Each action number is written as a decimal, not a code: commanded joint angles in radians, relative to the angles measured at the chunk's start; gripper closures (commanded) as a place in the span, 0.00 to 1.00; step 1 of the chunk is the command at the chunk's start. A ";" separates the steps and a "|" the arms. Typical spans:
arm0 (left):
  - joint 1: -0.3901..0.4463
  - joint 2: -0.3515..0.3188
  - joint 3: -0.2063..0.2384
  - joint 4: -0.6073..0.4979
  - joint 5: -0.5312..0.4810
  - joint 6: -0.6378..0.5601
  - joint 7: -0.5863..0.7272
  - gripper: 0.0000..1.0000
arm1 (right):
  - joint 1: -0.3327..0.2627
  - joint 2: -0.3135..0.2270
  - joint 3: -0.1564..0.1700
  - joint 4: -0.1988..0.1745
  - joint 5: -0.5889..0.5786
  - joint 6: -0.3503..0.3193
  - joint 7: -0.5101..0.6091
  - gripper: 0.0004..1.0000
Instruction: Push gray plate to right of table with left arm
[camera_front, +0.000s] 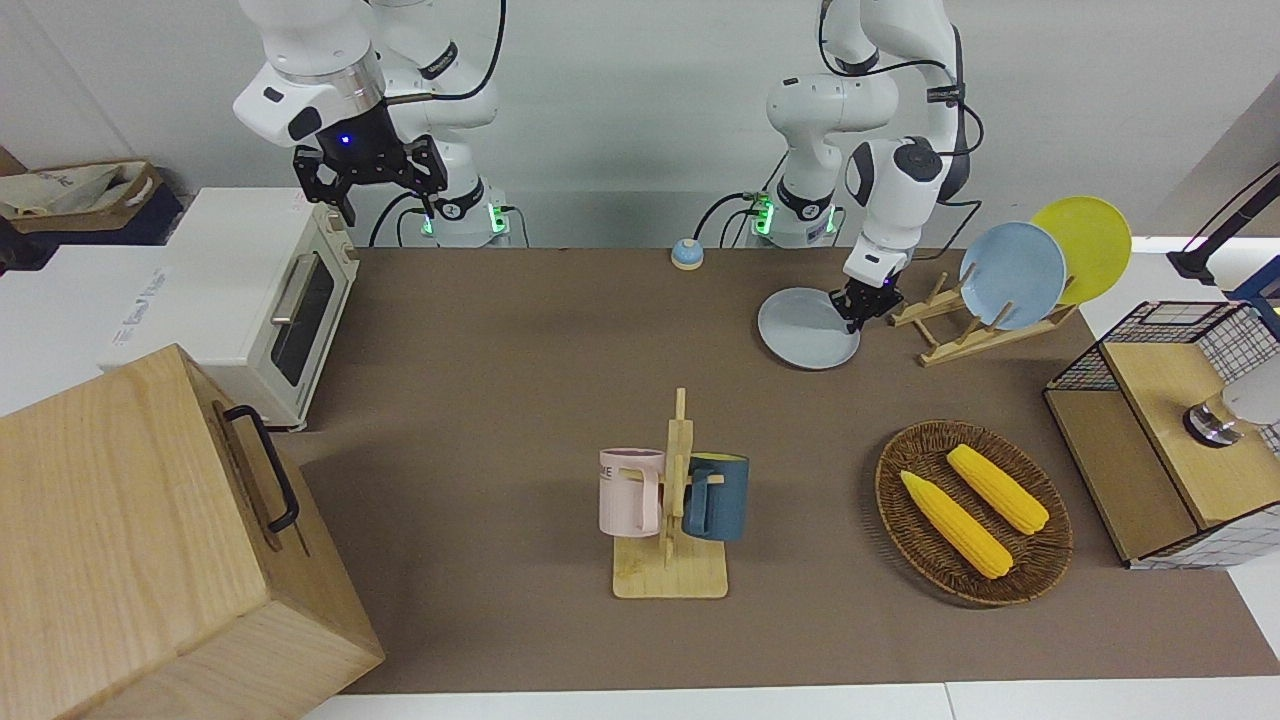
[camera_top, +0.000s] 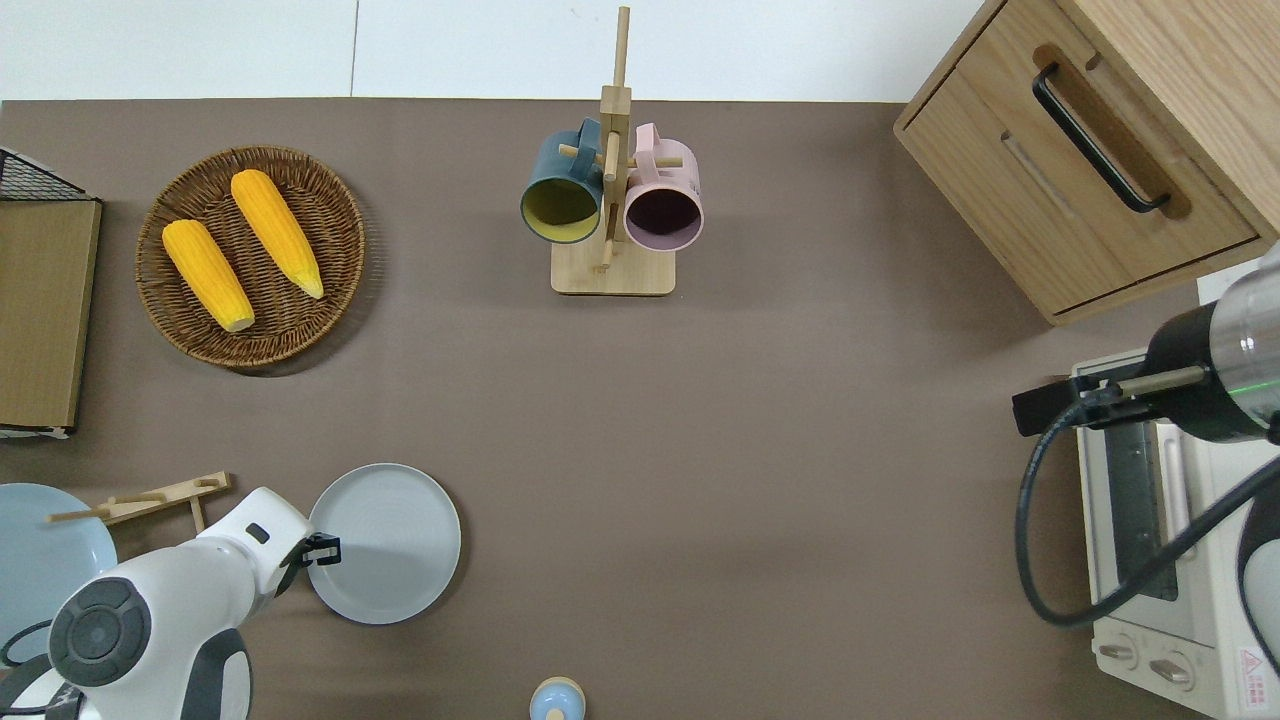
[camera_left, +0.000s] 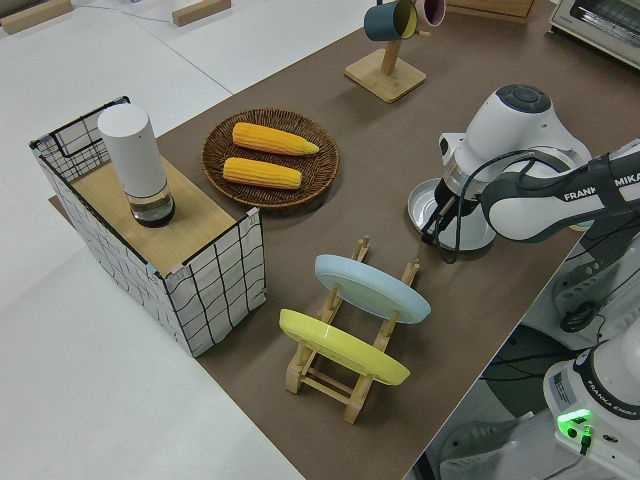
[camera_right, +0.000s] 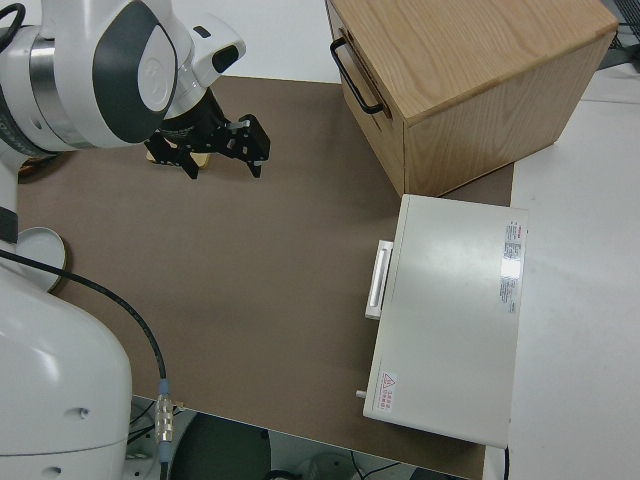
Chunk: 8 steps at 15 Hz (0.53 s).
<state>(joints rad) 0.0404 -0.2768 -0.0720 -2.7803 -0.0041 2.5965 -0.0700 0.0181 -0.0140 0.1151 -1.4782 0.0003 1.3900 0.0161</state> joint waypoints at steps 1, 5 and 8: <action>0.003 0.004 0.012 -0.030 0.009 0.025 -0.033 1.00 | -0.020 -0.003 0.017 0.009 0.006 -0.016 0.013 0.02; -0.042 0.007 -0.026 -0.024 0.010 0.022 -0.161 1.00 | -0.020 -0.003 0.015 0.009 0.006 -0.016 0.013 0.02; -0.106 0.031 -0.071 -0.009 0.009 0.024 -0.318 1.00 | -0.020 -0.003 0.017 0.009 0.006 -0.016 0.013 0.02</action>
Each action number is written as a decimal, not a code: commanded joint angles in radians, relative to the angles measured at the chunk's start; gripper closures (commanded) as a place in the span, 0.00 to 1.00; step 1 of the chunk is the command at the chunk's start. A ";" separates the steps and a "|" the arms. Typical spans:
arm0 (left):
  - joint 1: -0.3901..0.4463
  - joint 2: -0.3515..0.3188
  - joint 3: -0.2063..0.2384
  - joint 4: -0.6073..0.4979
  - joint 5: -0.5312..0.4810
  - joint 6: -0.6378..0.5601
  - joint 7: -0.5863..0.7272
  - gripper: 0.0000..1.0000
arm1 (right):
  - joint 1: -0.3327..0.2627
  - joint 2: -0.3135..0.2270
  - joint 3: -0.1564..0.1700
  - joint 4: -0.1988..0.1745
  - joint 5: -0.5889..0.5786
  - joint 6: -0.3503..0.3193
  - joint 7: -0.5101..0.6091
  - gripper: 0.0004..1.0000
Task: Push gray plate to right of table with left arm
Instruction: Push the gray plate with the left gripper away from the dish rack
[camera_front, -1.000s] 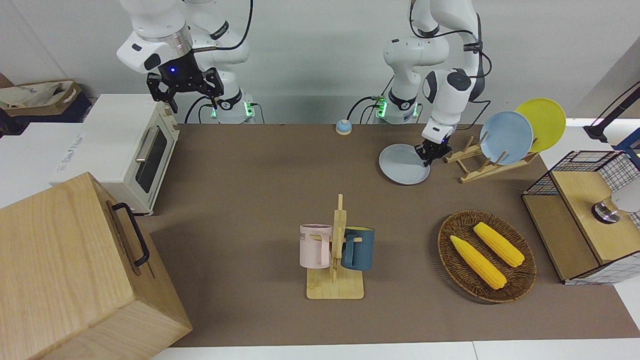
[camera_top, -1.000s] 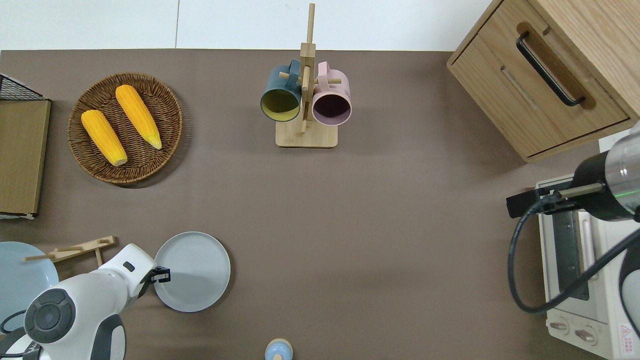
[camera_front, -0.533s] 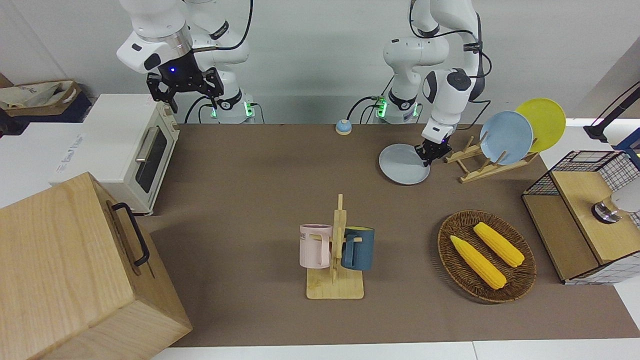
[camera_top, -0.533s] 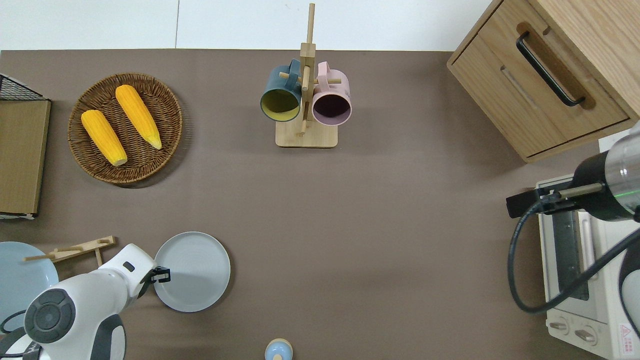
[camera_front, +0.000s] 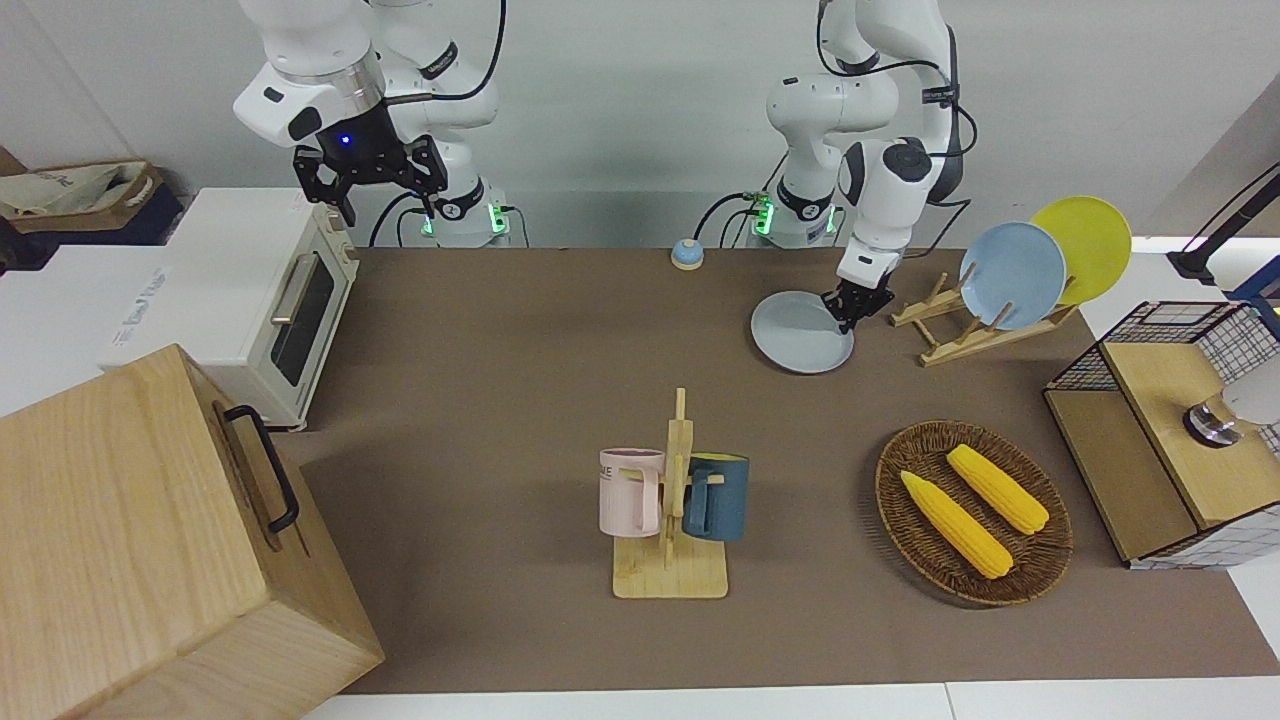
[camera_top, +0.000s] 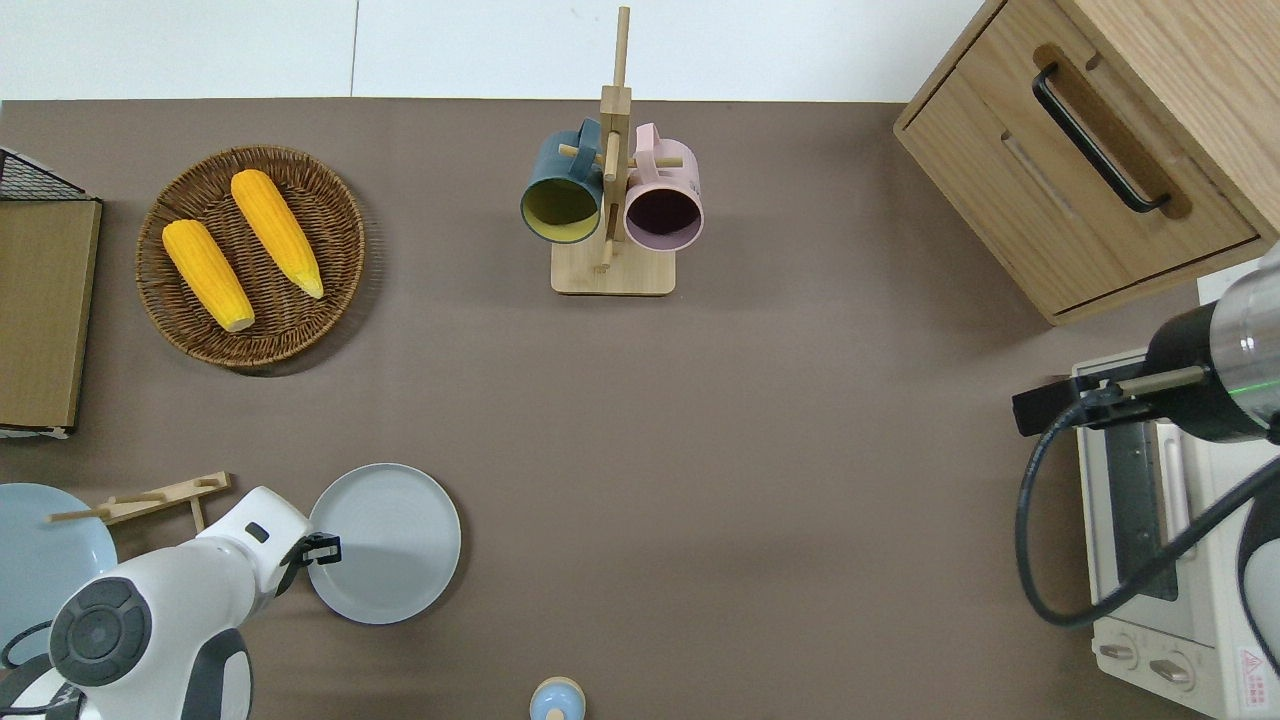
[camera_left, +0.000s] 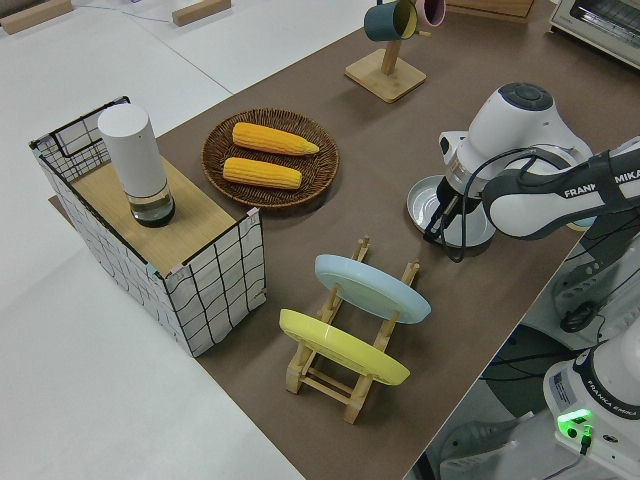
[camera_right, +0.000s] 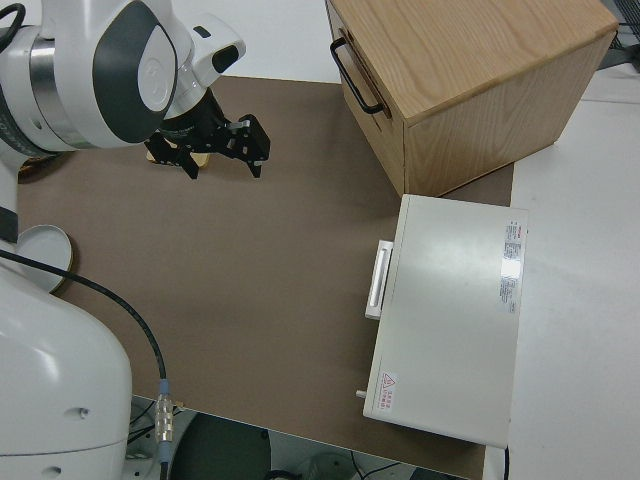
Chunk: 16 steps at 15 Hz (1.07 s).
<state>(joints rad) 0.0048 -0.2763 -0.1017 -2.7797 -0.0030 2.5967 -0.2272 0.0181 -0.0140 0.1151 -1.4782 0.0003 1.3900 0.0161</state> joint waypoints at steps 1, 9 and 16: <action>-0.089 0.038 -0.061 -0.001 0.009 0.026 -0.217 1.00 | -0.020 -0.003 0.017 0.009 0.006 -0.016 0.013 0.02; -0.316 0.199 -0.182 0.153 0.009 0.031 -0.705 1.00 | -0.020 -0.003 0.017 0.009 0.004 -0.016 0.013 0.02; -0.393 0.391 -0.334 0.374 0.087 0.022 -1.108 1.00 | -0.020 -0.003 0.017 0.009 0.006 -0.016 0.013 0.02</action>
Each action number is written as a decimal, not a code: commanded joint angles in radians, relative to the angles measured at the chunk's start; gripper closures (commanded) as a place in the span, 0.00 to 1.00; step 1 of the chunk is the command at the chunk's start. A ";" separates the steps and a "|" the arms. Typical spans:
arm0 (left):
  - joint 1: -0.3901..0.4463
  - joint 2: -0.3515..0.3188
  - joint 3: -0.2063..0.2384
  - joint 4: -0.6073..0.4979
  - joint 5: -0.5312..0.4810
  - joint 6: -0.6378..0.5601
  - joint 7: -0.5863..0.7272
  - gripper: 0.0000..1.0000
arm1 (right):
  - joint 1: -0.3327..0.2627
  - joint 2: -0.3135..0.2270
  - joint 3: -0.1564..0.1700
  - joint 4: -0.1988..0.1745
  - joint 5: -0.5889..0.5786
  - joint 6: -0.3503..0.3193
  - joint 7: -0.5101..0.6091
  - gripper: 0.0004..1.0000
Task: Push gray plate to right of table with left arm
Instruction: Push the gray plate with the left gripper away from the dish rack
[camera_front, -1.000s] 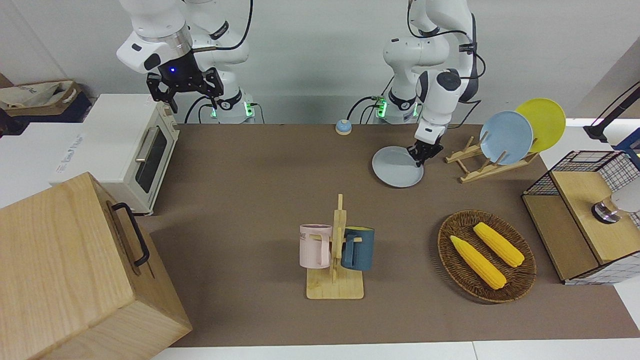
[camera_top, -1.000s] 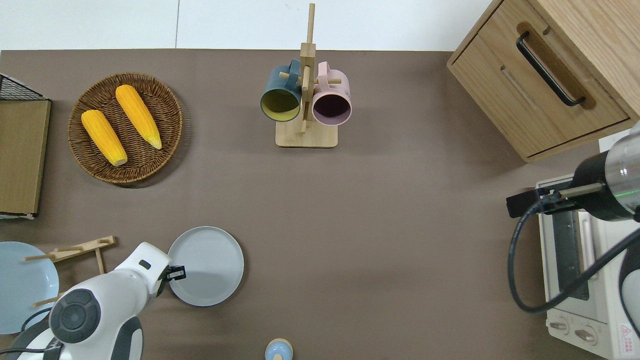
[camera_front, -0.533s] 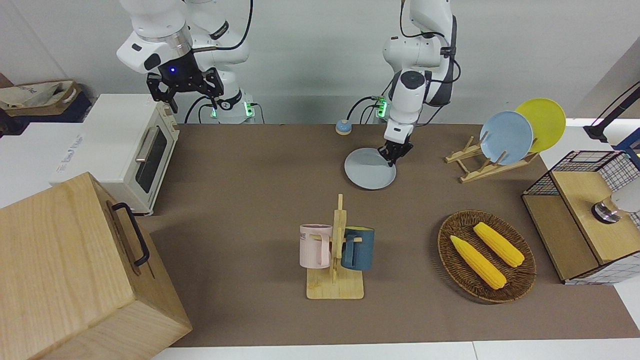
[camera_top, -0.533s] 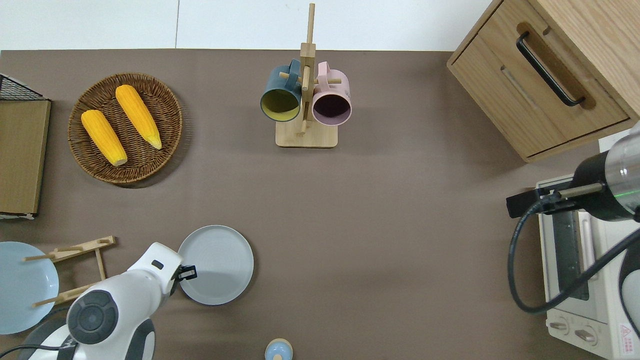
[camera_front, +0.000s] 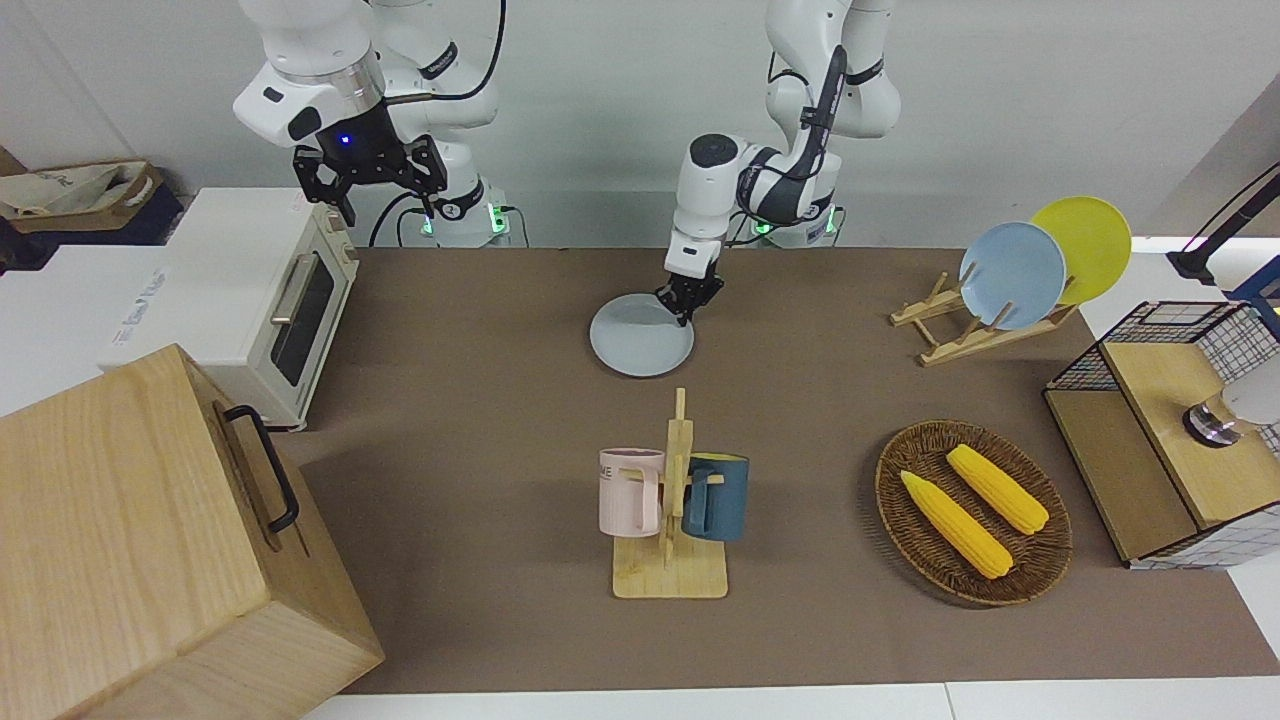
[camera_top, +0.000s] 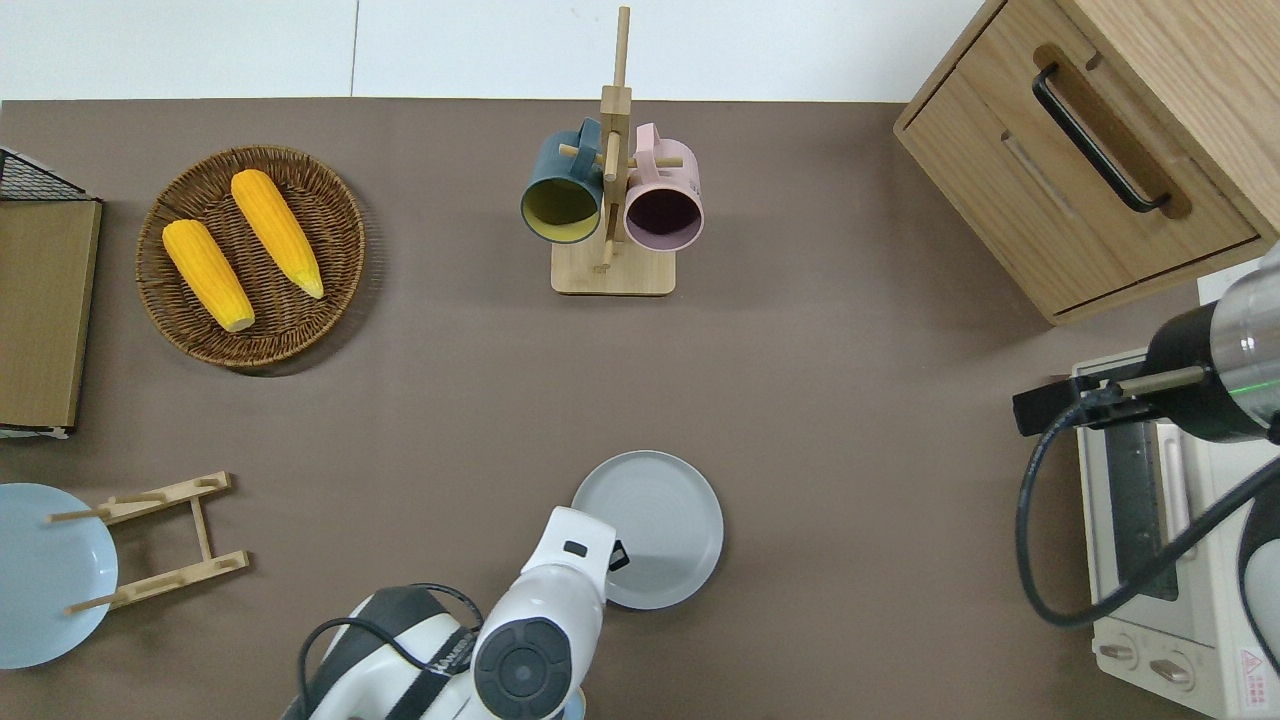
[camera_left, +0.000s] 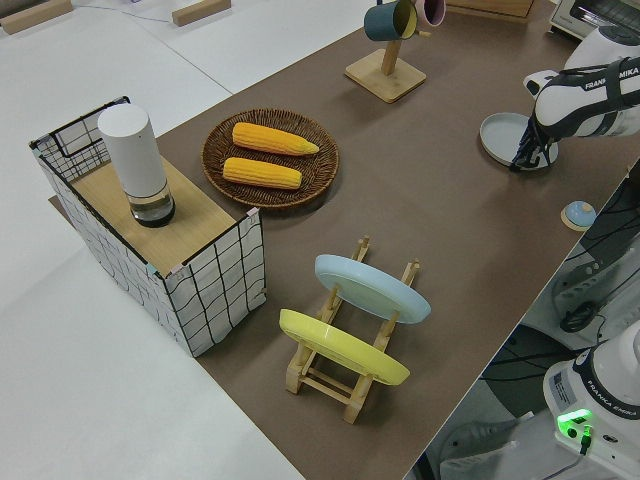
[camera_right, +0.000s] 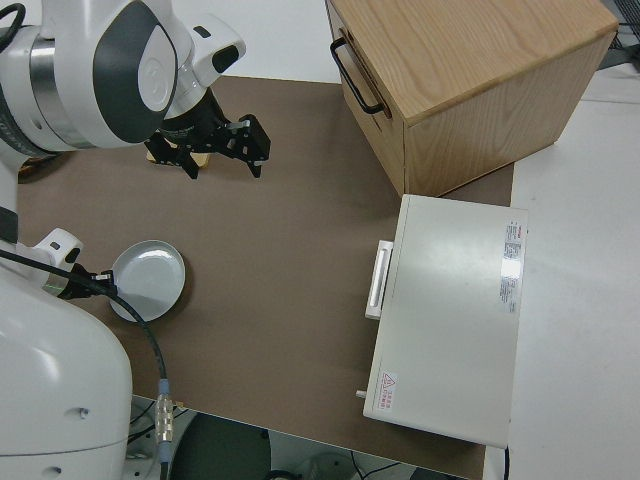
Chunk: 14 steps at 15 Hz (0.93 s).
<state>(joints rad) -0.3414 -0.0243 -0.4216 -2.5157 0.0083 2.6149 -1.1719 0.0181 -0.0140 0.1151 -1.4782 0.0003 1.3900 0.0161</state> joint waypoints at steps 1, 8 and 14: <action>-0.066 0.159 -0.014 0.135 0.122 0.004 -0.231 1.00 | -0.020 -0.003 0.015 0.009 0.004 -0.016 0.013 0.02; -0.099 0.224 -0.014 0.209 0.225 -0.012 -0.353 1.00 | -0.020 -0.003 0.017 0.009 0.004 -0.016 0.013 0.02; -0.091 0.221 -0.010 0.222 0.226 -0.038 -0.306 0.50 | -0.020 -0.003 0.017 0.009 0.006 -0.016 0.013 0.02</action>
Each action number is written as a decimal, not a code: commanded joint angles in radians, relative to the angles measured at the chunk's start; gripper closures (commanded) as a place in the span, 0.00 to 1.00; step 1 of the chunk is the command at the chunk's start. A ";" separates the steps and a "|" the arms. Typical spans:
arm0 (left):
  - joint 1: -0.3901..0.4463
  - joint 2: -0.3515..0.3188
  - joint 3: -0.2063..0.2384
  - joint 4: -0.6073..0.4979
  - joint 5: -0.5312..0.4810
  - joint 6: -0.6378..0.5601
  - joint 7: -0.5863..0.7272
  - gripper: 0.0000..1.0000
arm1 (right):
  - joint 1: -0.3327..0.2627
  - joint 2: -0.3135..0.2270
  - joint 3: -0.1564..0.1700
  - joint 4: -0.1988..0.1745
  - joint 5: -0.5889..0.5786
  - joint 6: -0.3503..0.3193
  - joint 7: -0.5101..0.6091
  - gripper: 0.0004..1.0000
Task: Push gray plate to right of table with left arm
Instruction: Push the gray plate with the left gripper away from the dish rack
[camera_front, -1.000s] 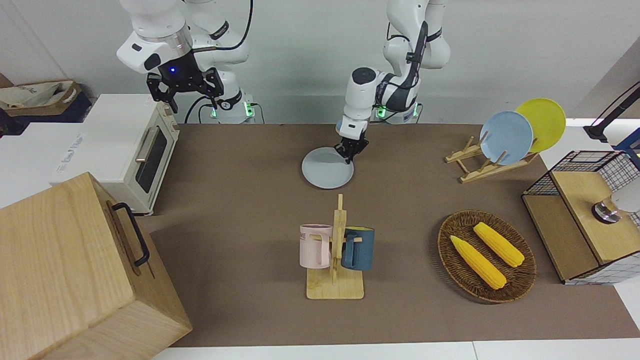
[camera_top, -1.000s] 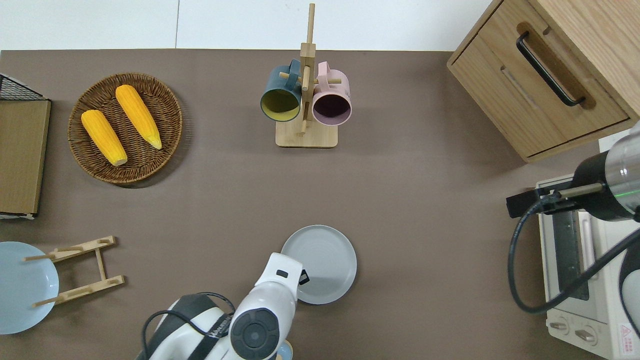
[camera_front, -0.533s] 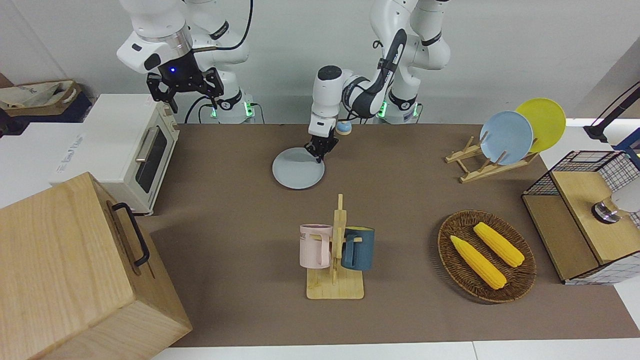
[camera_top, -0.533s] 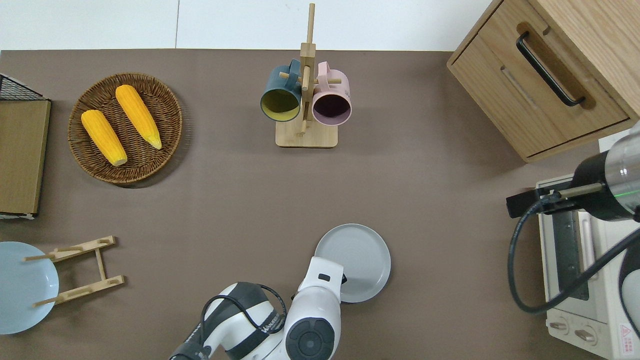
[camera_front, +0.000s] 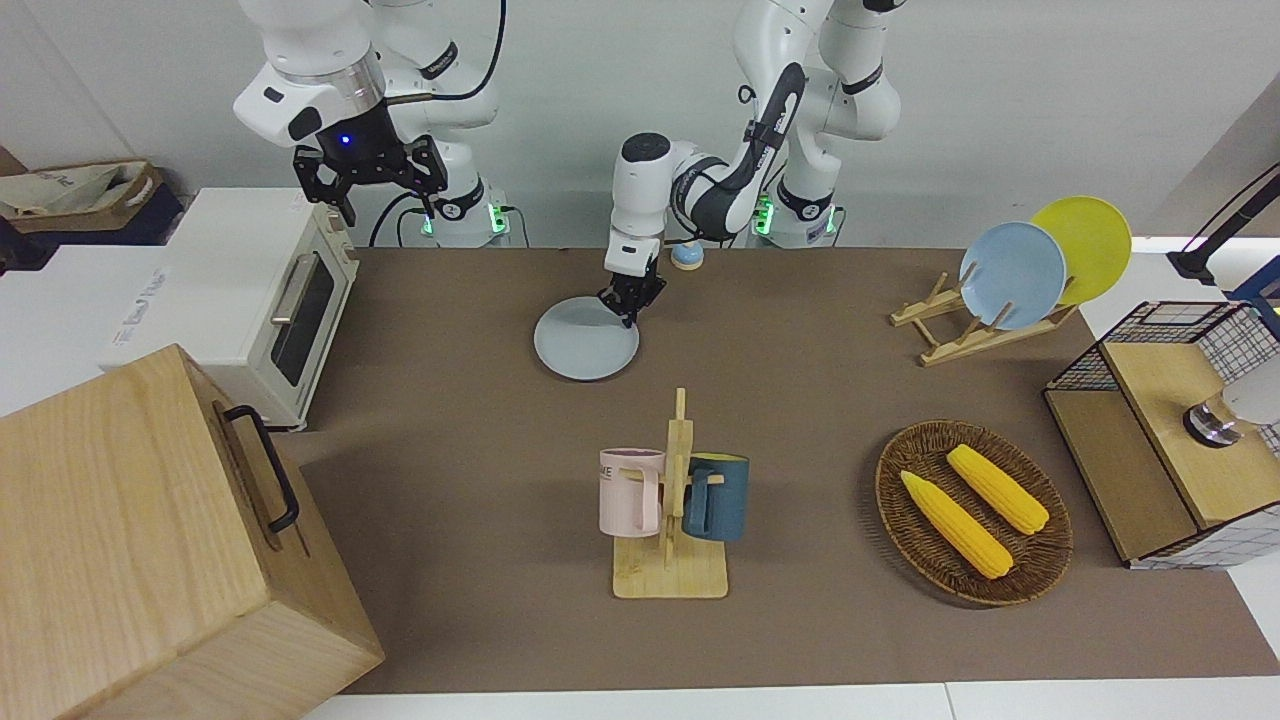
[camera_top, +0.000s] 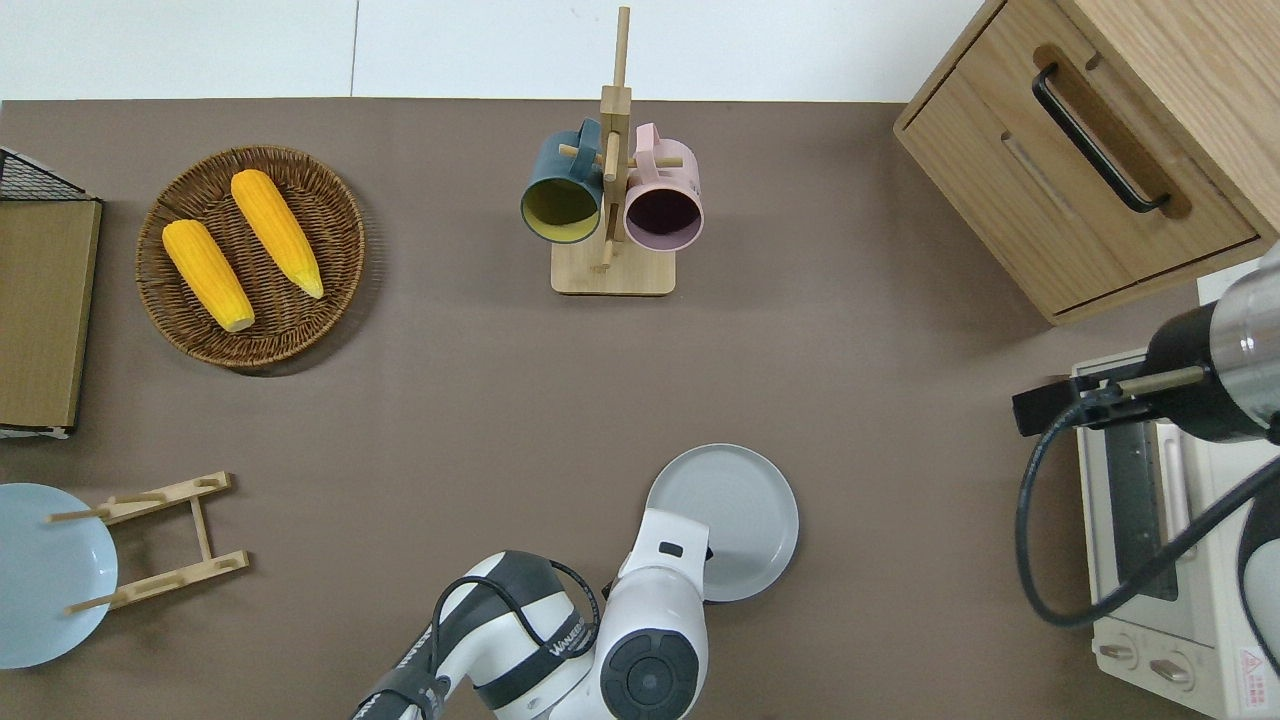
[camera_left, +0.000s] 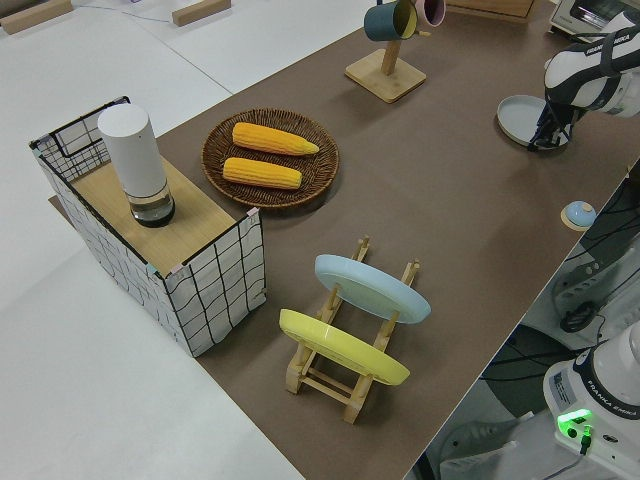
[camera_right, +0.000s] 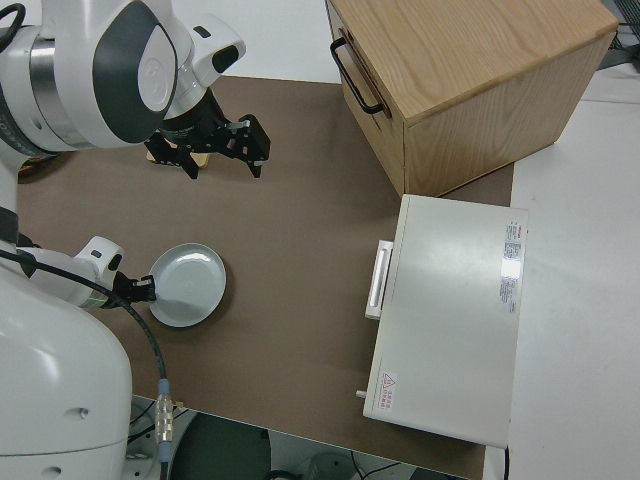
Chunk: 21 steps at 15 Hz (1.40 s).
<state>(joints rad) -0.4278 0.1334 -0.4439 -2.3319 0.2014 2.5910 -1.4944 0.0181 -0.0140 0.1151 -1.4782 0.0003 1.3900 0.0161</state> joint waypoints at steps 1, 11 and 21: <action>-0.002 0.061 0.016 0.043 0.033 -0.034 0.055 0.18 | -0.020 -0.003 0.015 0.009 0.006 -0.016 0.013 0.02; 0.020 0.019 0.024 0.126 0.016 -0.207 0.144 0.00 | -0.020 -0.003 0.015 0.009 0.006 -0.016 0.013 0.02; 0.305 -0.210 0.057 0.258 -0.244 -0.693 0.828 0.00 | -0.020 -0.003 0.015 0.009 0.006 -0.016 0.013 0.02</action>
<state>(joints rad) -0.2212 -0.0272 -0.4070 -2.1248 0.0142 2.0425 -0.8703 0.0181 -0.0140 0.1151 -1.4782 0.0003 1.3900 0.0161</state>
